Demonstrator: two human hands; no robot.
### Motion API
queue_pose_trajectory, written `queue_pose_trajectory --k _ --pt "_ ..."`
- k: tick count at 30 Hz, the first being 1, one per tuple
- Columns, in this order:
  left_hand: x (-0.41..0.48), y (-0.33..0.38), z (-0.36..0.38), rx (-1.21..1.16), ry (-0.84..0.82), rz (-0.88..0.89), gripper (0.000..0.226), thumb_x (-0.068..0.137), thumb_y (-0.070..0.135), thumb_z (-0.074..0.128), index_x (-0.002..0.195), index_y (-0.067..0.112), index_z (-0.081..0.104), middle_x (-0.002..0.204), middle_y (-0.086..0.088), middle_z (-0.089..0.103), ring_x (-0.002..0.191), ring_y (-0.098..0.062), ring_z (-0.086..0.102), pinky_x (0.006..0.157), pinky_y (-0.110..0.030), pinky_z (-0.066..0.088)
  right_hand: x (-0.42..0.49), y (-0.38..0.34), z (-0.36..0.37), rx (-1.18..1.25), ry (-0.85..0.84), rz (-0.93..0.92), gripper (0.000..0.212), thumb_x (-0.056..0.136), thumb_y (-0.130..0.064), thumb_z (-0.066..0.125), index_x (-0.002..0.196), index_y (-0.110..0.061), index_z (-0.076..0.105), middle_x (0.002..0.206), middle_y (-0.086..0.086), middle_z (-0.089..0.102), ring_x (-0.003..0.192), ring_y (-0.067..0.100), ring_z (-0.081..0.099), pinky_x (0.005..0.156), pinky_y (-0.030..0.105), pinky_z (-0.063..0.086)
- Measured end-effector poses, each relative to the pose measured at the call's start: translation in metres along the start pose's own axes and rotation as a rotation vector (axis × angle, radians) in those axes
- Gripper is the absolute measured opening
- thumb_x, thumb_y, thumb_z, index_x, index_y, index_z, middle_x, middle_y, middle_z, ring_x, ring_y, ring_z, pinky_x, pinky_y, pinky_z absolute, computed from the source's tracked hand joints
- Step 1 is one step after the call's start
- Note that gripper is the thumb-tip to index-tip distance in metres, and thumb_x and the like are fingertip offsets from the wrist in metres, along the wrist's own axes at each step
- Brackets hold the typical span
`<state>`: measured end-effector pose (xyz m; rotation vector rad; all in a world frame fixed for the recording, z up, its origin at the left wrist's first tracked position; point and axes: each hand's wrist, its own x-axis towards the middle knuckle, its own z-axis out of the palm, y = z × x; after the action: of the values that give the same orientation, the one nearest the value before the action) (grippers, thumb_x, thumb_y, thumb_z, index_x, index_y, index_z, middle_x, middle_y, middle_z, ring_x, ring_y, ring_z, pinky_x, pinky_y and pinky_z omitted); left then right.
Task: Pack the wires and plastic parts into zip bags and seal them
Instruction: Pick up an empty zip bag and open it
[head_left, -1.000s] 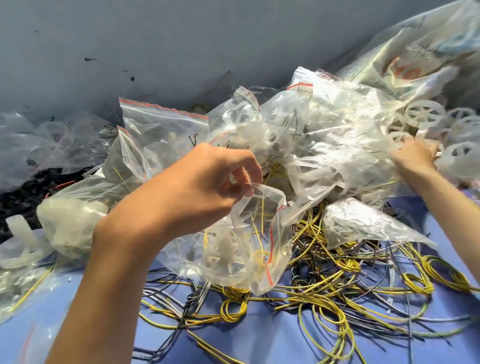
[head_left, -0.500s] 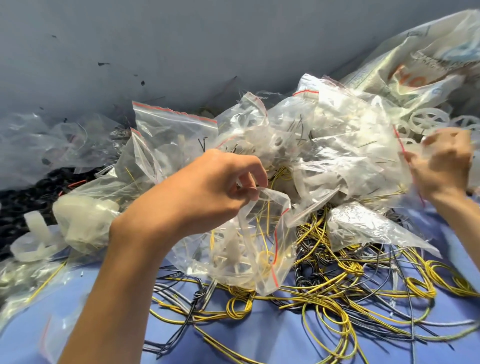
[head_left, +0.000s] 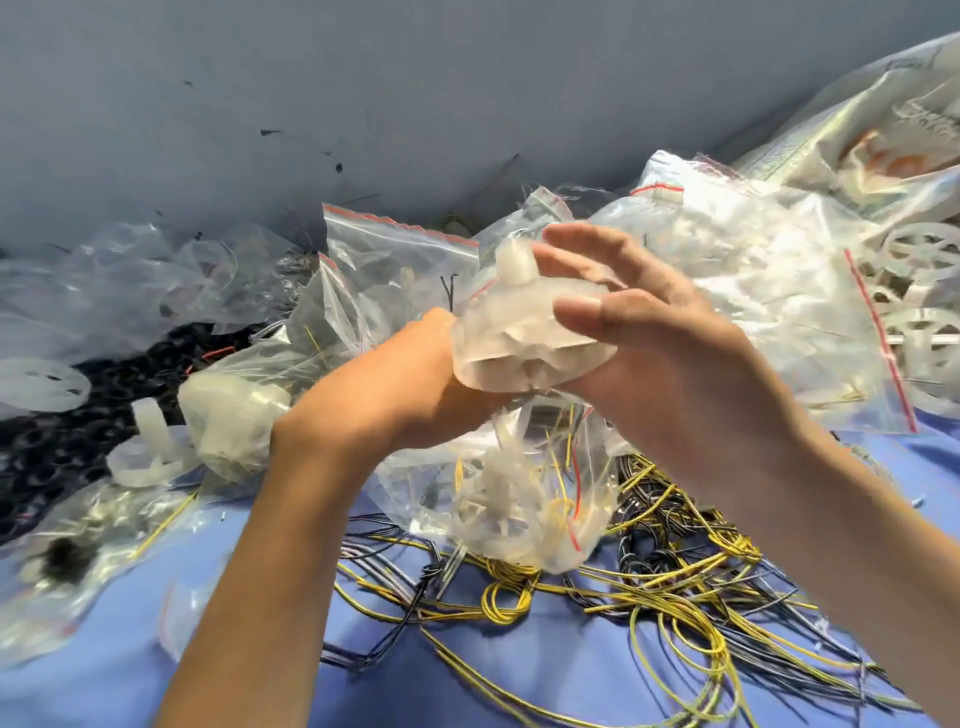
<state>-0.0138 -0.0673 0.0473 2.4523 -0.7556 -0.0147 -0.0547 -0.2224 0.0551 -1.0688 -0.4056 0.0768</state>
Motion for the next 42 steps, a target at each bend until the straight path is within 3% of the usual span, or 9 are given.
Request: queue_pose_trajectory --k 5,9,11,13,16,20,25,31,42 --pt "-0.001 -0.011 -0.020 -0.051 0.148 0.060 0.019 0.079 0.024 0.054 0.086 0.009 0.064 0.078 -0.013 0.066 0.074 -0.035 0.061 0.062 -0.048 0.051 0.015 0.000 0.024 0.100 0.016 0.066 0.054 0.060 -0.008 0.062 0.114 -0.014 0.056 0.087 0.004 0.063 0.079 0.020 0.063 0.063 0.030 0.053" --pt "-0.008 -0.015 -0.031 -0.056 0.259 0.069 0.020 0.071 0.022 0.050 0.074 0.005 0.060 0.061 -0.002 0.062 0.052 -0.013 0.053 0.050 -0.026 0.043 0.022 0.009 0.023 0.025 -0.046 0.014 0.049 0.063 -0.006 0.061 0.110 -0.019 0.056 0.114 0.005 0.055 0.084 0.014 0.061 0.066 0.029 0.052" --pt "-0.011 -0.019 -0.033 -0.033 0.268 0.046 0.022 0.072 0.022 0.052 0.076 0.002 0.060 0.064 -0.003 0.062 0.058 -0.018 0.052 0.055 -0.034 0.043 0.025 0.015 0.018 0.056 -0.074 0.055 0.046 0.065 -0.007 0.059 0.109 -0.020 0.057 0.120 0.007 0.051 0.090 0.016 0.060 0.067 0.032 0.053" --pt "-0.012 -0.021 -0.034 -0.034 0.280 0.018 0.013 0.082 0.015 0.060 0.083 0.002 0.061 0.075 -0.009 0.065 0.071 -0.030 0.054 0.064 -0.039 0.045 0.029 0.018 0.012 0.112 -0.082 0.094 0.041 0.068 -0.010 0.057 0.108 -0.021 0.058 0.117 0.009 0.052 0.096 0.019 0.059 0.067 0.033 0.054" --pt "-0.013 -0.024 -0.036 -0.050 0.317 0.001 0.013 0.085 0.007 0.062 0.075 0.015 0.059 0.068 0.002 0.061 0.059 -0.013 0.049 0.053 -0.023 0.040 0.032 0.024 0.004 0.133 -0.108 0.065 0.039 0.071 -0.009 0.055 0.108 -0.019 0.058 0.107 0.006 0.054 0.086 0.016 0.063 0.068 0.031 0.055" --pt "-0.013 -0.025 -0.037 -0.154 0.401 0.004 0.013 0.090 0.020 0.061 0.077 0.018 0.061 0.062 0.010 0.056 0.049 -0.001 0.048 0.048 -0.010 0.037 0.031 0.035 -0.004 -0.321 -0.120 -0.116 0.053 0.066 -0.004 0.070 0.114 -0.022 0.054 0.109 0.000 0.062 0.093 0.014 0.063 0.076 0.029 0.053" --pt "-0.012 -0.025 -0.036 -0.125 0.432 0.010 0.011 0.089 0.023 0.062 0.079 0.020 0.063 0.060 0.010 0.055 0.049 -0.003 0.047 0.050 -0.014 0.037 0.030 0.046 -0.007 -1.033 -0.169 -0.321 0.061 0.063 -0.013 0.087 0.115 -0.014 0.055 0.119 0.005 0.035 0.110 0.010 0.046 0.088 0.015 0.043" --pt "-0.007 -0.025 -0.028 -0.123 0.400 -0.013 0.015 0.089 0.029 0.057 0.078 0.019 0.059 0.063 0.007 0.058 0.053 -0.004 0.048 0.053 -0.012 0.038 0.033 0.039 -0.015 -1.229 -0.347 -0.251 0.046 0.076 -0.032 0.079 0.114 -0.014 0.060 0.125 0.004 0.040 0.115 0.014 0.047 0.099 0.027 0.041" --pt "0.004 -0.023 -0.008 -0.154 0.381 -0.118 0.028 0.085 0.050 0.058 0.075 0.024 0.056 0.052 0.007 0.049 0.050 -0.006 0.043 0.052 -0.024 0.034 0.040 0.044 -0.029 -1.482 -0.600 0.054 0.042 0.098 -0.030 0.047 0.139 -0.021 0.046 0.149 -0.005 0.037 0.134 0.015 0.040 0.106 0.035 0.036"
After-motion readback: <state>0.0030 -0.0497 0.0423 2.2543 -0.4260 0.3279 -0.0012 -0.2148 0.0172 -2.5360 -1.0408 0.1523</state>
